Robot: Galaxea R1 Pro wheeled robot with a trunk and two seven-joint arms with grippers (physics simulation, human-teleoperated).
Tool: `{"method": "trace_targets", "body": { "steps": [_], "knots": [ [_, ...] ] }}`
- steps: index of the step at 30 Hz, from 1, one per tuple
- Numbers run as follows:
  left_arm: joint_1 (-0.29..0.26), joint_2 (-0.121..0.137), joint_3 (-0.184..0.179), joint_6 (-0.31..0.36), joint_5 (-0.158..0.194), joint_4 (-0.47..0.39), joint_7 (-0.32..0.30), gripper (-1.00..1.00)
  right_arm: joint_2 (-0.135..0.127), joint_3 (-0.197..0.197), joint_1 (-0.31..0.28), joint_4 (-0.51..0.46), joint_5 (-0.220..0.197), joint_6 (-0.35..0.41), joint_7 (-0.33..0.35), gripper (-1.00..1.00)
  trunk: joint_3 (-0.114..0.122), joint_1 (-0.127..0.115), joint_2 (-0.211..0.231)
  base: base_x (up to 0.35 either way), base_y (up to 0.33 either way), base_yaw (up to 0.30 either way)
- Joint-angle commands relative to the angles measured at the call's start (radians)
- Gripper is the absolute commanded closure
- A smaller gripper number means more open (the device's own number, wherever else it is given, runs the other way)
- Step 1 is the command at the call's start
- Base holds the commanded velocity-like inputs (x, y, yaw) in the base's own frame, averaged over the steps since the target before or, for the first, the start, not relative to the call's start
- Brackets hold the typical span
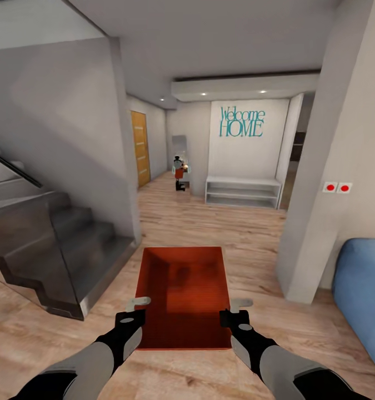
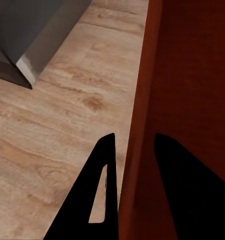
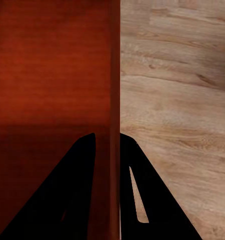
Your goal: Move the two storage containers from the living room to the garage. In the garage, place one container on the floor and stack the other container on top of it (either order is fine).
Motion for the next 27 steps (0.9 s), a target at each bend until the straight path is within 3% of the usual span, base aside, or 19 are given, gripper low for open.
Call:
{"method": "trace_targets", "body": {
  "steps": [1,21,27],
  "knots": [
    [0.000,0.036,0.019,-0.002,0.007,0.003,0.005,1.00,-0.007,-0.065,-0.002,-0.002,-0.004,-0.044,-0.020,1.00,-0.001,0.001,-0.001,0.321,-0.097,0.000],
    [0.000,0.037,0.019,-0.003,0.006,0.002,0.006,1.00,-0.007,-0.065,-0.002,-0.002,-0.004,-0.044,-0.020,1.00,-0.001,0.001,-0.001,0.319,-0.092,0.000],
    [0.000,0.037,0.018,-0.004,0.005,0.002,0.010,1.00,-0.007,-0.065,-0.002,-0.002,-0.004,-0.044,-0.020,1.00,-0.001,0.001,-0.001,0.054,-0.002,0.000]
  ]
}}
